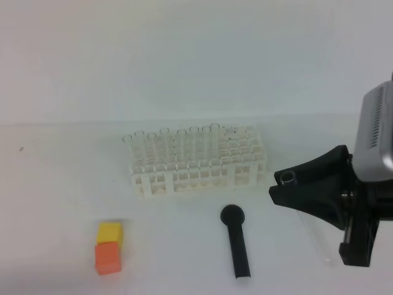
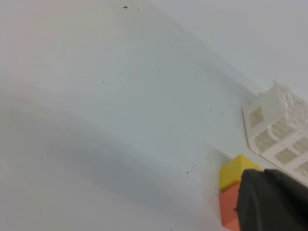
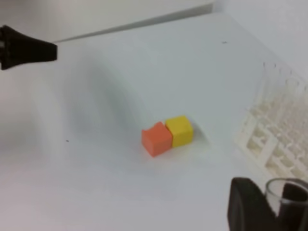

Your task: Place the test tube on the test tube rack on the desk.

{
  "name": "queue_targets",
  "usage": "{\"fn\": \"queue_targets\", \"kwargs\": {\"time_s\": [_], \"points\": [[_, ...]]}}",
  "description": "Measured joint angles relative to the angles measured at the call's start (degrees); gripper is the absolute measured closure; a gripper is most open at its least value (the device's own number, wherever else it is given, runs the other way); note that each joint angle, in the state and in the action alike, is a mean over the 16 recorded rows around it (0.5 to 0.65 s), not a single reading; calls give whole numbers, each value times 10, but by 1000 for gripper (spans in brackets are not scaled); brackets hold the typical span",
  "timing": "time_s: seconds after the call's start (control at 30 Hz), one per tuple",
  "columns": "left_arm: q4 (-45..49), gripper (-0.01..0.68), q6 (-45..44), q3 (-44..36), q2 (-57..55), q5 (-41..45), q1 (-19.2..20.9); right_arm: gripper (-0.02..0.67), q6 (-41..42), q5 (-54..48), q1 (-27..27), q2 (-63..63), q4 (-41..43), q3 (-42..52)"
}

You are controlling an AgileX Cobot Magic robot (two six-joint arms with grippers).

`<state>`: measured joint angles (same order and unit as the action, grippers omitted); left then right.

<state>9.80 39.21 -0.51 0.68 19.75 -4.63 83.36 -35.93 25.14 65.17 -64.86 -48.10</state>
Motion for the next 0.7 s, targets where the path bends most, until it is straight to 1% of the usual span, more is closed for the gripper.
{"fn": "queue_targets", "kwargs": {"time_s": [0.13,0.2,0.27,0.37,0.53,0.63,0.7], "points": [[0,674,0,0,0,0,0,526,-28,71,10,36,28,0],[1,674,0,0,0,0,0,526,-63,124,18,54,51,0],[1,674,0,0,0,0,0,526,-115,189,29,74,80,0],[0,674,0,3,-2,2,0,526,-225,305,47,108,136,0],[0,674,0,3,-2,2,0,526,-448,513,78,179,261,-4],[0,674,0,1,-1,1,0,526,-574,615,92,227,338,-15],[0,674,0,1,-1,1,0,526,-643,668,99,260,384,-27]]}}
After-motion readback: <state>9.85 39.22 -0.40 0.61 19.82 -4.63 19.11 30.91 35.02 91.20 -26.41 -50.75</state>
